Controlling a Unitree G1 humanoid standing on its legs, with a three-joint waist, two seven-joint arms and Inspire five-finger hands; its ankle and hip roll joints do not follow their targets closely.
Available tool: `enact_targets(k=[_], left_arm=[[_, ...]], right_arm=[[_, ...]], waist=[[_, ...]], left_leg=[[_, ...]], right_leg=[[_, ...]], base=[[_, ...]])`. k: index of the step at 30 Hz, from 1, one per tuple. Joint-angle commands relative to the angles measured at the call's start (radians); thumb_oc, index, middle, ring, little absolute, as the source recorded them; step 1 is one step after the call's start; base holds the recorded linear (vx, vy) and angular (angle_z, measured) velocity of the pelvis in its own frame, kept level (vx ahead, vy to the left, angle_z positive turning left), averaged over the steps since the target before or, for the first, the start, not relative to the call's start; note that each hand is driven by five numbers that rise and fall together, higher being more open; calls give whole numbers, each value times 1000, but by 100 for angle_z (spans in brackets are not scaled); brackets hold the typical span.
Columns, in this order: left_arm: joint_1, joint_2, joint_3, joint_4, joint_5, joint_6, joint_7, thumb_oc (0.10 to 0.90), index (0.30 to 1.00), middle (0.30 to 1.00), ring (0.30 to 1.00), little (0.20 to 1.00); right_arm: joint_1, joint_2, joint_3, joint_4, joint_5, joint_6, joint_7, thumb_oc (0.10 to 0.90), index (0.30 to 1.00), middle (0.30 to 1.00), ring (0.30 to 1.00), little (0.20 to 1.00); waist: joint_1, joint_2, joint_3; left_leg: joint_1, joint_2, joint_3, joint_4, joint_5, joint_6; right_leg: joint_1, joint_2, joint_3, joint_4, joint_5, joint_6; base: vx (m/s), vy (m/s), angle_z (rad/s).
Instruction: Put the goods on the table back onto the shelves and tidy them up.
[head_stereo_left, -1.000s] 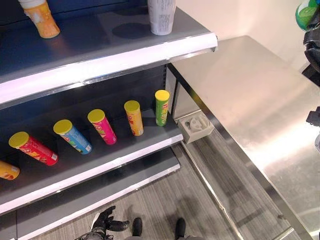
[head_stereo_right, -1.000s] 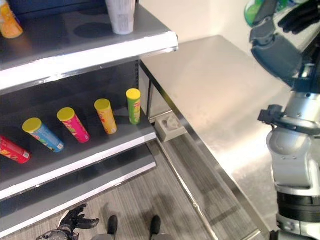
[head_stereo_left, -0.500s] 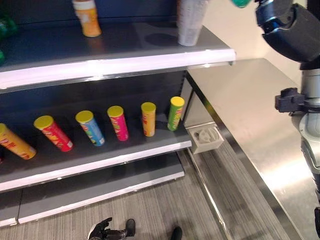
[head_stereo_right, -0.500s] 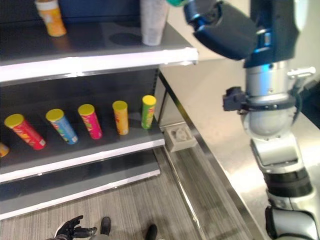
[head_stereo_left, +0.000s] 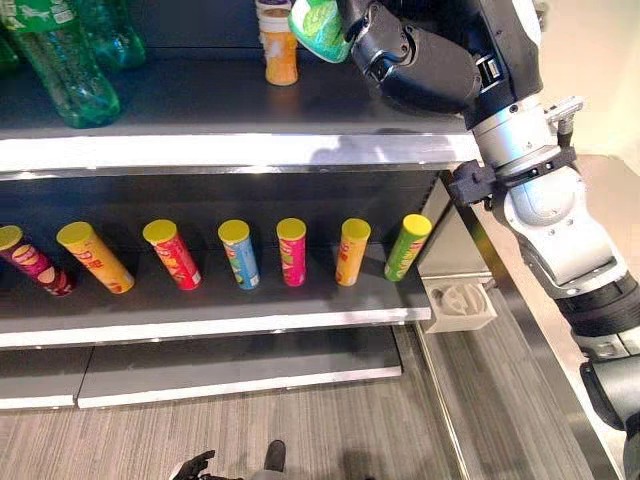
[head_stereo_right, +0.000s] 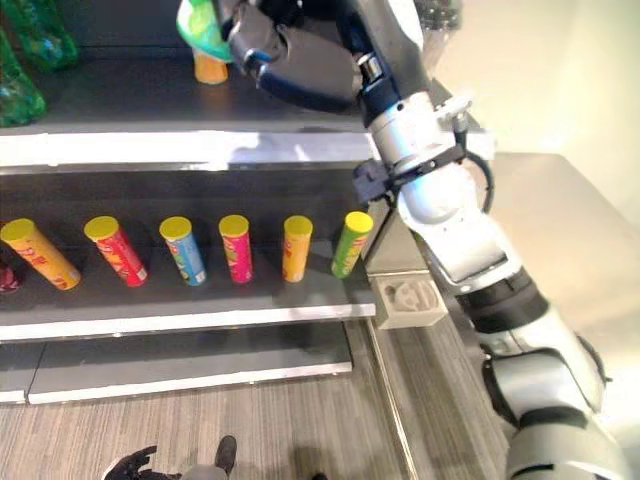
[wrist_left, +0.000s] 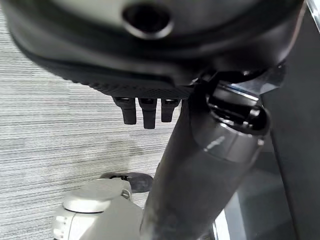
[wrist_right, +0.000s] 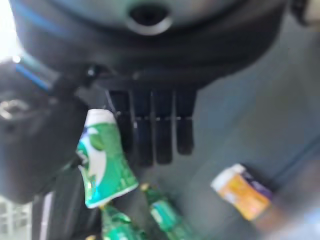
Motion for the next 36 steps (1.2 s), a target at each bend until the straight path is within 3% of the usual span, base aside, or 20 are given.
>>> enact_targets(k=[1,7,11,15,30,32,33,36], left_arm=[[-47,53,-60,12,-20,-41,20,800,900,900,900,900],[-61,60,-68,19,-34,-46,32,800,900,900,900,900],[-68,67,-71,18,-32,-45,35,800,900,900,900,900],[-69,77,-65,12,-35,-46,38,800,900,900,900,900],[-62,82,-57,-1,-48,-48,42,800,900,900,900,900],[-64,82,-58,2,-48,-48,42,800,900,900,900,900],[-64,81,-58,2,-48,-48,43,800,900,900,900,900],[-63,81,-57,10,-46,-47,44,800,900,900,900,900]], right_arm=[[-170,4,20,55,-26,-26,-61,400,300,300,300,300],[-220,-16,83,166,-161,23,-87,400,300,300,300,300],[-251,-41,115,174,-275,48,-108,400,300,300,300,300],[-275,-33,151,180,-288,49,-97,400,300,300,300,300],[-297,-17,185,210,-263,43,-92,409,314,314,314,314],[-297,-12,187,215,-262,44,-93,755,832,832,832,832],[-296,-10,187,216,-262,44,-93,800,900,900,900,900],[-301,-2,190,222,-262,44,-94,800,900,900,900,900]], waist=[[20,4,-47],[58,-15,-42],[75,-42,-28],[74,-59,-20],[54,-69,-24],[51,-70,-25],[50,-70,-25],[47,-72,-26]], left_leg=[[14,51,1,4,-77,-63],[-9,31,-32,4,-75,-54],[-29,24,-41,4,-75,-46],[-33,15,-31,4,-82,-37],[-15,10,-10,4,-98,-29],[-12,11,-9,4,-99,-29],[-11,11,-8,4,-99,-29],[-8,15,-4,4,-101,-30]], right_leg=[[4,-78,33,7,-36,100],[12,-99,-7,7,-34,111],[-5,-108,-12,7,-27,119],[-18,-118,-3,8,-17,127],[-20,-128,15,7,-7,132],[-20,-127,18,7,-6,132],[-20,-127,19,7,-6,132],[-20,-127,20,7,-6,131]], base=[[47,67,26],[36,45,29],[31,40,9],[25,38,-2],[3,4,-2],[-3,-2,-6],[-1,-3,-8],[-2,-2,-4]])
